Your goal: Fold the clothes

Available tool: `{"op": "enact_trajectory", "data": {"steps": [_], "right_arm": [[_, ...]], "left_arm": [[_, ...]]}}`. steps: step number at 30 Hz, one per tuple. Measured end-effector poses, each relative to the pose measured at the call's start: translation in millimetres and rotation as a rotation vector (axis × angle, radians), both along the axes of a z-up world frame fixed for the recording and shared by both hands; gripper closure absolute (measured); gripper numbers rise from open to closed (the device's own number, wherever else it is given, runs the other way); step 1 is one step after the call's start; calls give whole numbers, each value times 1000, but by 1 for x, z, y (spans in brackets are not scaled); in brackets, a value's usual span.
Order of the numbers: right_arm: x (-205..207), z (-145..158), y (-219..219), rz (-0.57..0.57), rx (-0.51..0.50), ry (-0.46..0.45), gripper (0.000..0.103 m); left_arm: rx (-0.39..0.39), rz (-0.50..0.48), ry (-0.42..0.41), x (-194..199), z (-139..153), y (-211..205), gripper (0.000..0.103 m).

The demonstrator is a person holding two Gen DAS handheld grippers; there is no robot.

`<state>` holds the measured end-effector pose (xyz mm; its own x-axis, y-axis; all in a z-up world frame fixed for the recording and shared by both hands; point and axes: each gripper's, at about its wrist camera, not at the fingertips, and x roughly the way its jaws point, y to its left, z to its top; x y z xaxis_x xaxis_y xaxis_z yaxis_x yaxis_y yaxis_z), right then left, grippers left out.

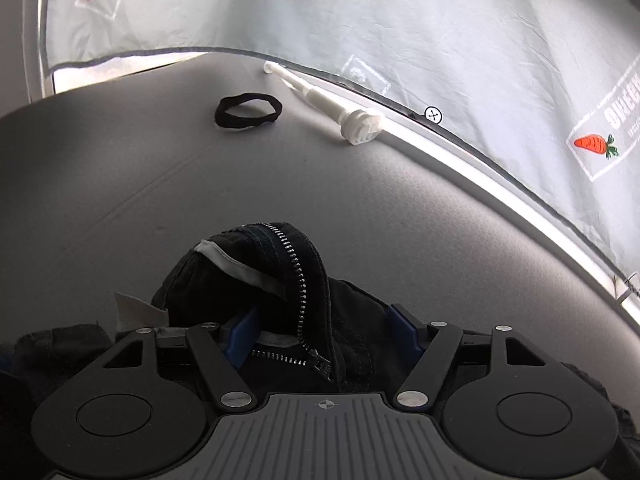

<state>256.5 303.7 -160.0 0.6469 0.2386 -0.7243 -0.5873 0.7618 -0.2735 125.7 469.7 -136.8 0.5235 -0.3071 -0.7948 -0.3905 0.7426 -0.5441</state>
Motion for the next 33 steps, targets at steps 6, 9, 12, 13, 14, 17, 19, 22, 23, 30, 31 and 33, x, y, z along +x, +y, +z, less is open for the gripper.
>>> {"op": "enact_trajectory", "data": {"steps": [6, 9, 12, 13, 14, 17, 19, 22, 23, 30, 31, 33], "right_arm": [[-18, -19, 12, 104, -170, -116, 71], [-27, -12, 5, 76, -113, -147, 75], [-38, 9, -7, 22, -3, -173, 77], [-41, 17, -12, 4, 31, -183, 78], [-45, 25, -17, -13, 57, -198, 79], [-55, 37, -28, -39, 84, -242, 80], [-67, 46, -40, -52, 102, -279, 82], [-81, 57, -56, -77, 138, -301, 85], [-87, 60, -62, -84, 157, -305, 85], [-105, 66, -82, -66, 189, -295, 85], [-106, 66, -82, -65, 193, -293, 85], [-109, 66, -83, -60, 174, -306, 85]], "left_arm": [[-8, -16, 14, 4, 0, 2, 43], [-5, -13, 1, 3, 5, 4, 43], [-35, -27, -58, 5, 21, 3, 43], [-53, -35, -83, 6, 27, 3, 43], [-71, -42, -107, 8, 33, 3, 43], [-123, -82, -164, 18, 44, -3, 43], [-118, -108, -162, 27, 44, -11, 43], [-79, -176, -112, 52, 35, -33, 44], [-86, -184, -110, 55, 33, -36, 44], [-267, -177, -76, 86, 4, -38, 43], [-307, -169, -74, 90, -1, -34, 43], [-367, -152, -77, 93, -7, -27, 43]]}}
